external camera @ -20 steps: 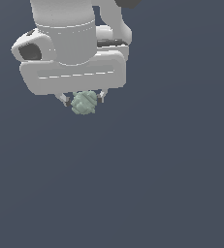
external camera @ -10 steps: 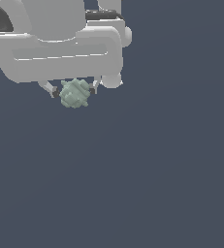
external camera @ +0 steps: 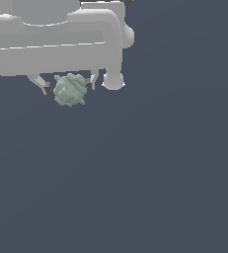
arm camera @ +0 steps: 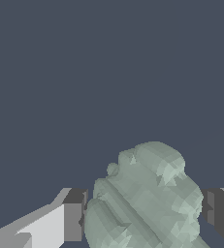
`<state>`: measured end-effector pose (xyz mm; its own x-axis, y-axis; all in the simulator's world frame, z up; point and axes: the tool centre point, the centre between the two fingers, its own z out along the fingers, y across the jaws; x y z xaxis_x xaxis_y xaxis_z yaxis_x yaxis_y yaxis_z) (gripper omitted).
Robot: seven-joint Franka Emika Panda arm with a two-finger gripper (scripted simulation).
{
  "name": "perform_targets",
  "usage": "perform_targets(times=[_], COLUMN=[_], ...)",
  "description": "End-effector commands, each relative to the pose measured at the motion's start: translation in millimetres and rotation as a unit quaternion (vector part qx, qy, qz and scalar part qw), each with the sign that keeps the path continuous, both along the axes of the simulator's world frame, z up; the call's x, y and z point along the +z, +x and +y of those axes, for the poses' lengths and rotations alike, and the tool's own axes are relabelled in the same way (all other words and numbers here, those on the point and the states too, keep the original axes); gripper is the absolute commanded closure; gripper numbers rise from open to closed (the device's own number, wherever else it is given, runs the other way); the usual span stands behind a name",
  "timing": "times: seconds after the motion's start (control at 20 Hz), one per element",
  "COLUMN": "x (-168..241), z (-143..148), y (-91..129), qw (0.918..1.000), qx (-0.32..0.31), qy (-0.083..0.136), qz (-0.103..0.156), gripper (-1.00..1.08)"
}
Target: Pick up the object and move it to a goal position.
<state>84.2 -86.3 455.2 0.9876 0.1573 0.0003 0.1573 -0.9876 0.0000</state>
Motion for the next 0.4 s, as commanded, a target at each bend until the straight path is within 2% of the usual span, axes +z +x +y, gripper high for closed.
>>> perform_targets(times=[0.0, 0.35], x=[2.7, 5.1], z=[-0.7, -1.3], y=[1.2, 2.5], qw=[1.0, 1.0], qx=[0.0, 0.0], qy=[0.0, 0.0], qz=[0.0, 0.0], gripper=[1.08, 1.08])
